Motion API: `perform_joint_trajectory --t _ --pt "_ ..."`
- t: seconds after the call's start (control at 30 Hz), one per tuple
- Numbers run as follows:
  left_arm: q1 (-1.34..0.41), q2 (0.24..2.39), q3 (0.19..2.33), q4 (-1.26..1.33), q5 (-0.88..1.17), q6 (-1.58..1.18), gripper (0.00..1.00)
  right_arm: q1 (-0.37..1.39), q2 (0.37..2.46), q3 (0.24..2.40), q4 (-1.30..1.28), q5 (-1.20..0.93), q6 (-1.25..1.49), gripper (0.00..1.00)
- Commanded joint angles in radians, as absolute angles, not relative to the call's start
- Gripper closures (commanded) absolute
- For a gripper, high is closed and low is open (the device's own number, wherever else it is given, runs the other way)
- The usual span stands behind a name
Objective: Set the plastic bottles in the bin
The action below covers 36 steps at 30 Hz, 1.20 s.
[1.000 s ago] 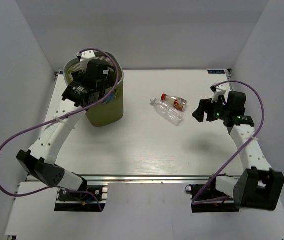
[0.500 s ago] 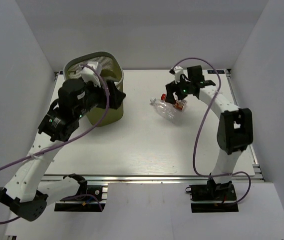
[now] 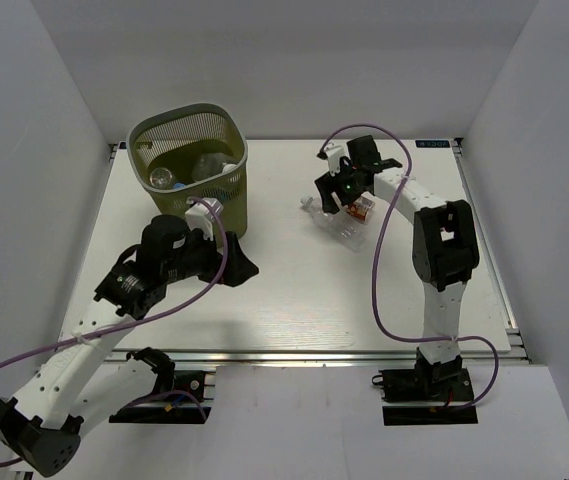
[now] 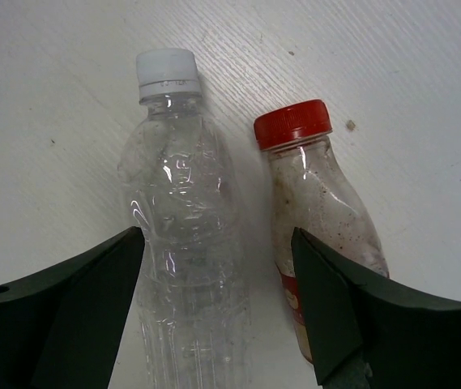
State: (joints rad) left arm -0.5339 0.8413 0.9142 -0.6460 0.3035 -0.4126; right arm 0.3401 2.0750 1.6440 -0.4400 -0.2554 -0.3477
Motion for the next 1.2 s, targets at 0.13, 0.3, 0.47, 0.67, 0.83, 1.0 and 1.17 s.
perform_joint_trajectory --t 0.13,0.3,0.47,0.67,0.83,1.0,1.17 --pt "-0.543 0.867 0.862 -0.563 0.364 -0.439 0.00 0.370 2.117 1.681 -0.517 -0.262 -0.397 0.25" --pt "-0.543 0.876 0.862 -0.563 0.364 -0.439 0.00 0.393 2.105 1.602 -0.515 -0.278 -0.403 0.26" --pt "-0.543 0.865 0.835 -0.563 0.364 -0.439 0.00 0.405 2.091 1.546 -0.508 -0.278 -0.405 0.29" --pt "-0.543 0.847 0.802 -0.554 0.354 -0.457 0.00 0.459 2.031 1.416 -0.514 -0.288 -0.445 0.68" --pt "-0.543 0.825 0.736 -0.545 0.377 -0.457 0.00 0.460 1.918 1.539 -0.627 -0.443 -0.472 0.99" --pt "-0.554 0.839 0.631 -0.509 0.446 -0.466 0.00 0.469 1.815 1.880 -0.644 -0.489 -0.474 1.00" --pt "-0.572 0.871 0.600 -0.477 0.459 -0.476 0.00 0.502 1.842 2.160 -0.490 -0.509 -0.307 1.00"
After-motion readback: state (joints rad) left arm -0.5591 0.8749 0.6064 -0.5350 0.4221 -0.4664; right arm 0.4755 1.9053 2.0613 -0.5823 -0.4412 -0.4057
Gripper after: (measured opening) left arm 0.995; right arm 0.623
